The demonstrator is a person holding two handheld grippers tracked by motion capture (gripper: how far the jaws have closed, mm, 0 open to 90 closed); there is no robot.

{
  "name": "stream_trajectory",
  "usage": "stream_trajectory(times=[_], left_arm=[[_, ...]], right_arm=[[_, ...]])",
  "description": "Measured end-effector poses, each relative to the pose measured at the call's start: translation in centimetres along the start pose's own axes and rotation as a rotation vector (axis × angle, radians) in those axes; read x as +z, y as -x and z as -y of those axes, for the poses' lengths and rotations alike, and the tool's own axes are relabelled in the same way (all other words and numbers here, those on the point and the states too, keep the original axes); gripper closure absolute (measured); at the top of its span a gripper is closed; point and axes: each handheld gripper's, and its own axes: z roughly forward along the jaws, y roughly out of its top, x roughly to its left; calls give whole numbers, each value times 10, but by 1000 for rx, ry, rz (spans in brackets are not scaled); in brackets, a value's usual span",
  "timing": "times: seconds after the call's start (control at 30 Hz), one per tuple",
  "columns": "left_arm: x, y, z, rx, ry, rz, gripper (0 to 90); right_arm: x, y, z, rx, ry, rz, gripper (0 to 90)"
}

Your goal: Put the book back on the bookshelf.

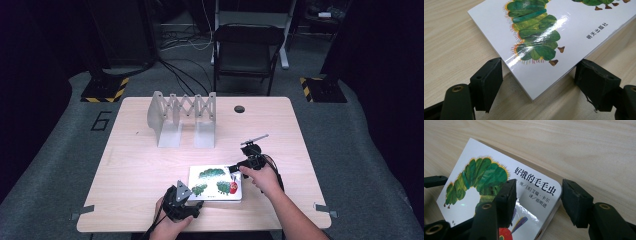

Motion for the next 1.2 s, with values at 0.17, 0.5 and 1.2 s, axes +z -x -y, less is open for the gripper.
stream_trajectory(times=[0.17, 0.5, 1.2], left_arm=[[0, 0, 0, 0, 0, 0, 224], [0, 0, 0, 0, 0, 0, 224], [0, 1, 1, 0, 16, -6, 252]], right_arm=[[0, 4, 1, 33, 9, -26, 471], [0, 9, 2, 75, 16, -65, 475], [4, 22, 11, 146, 24, -142, 468]])
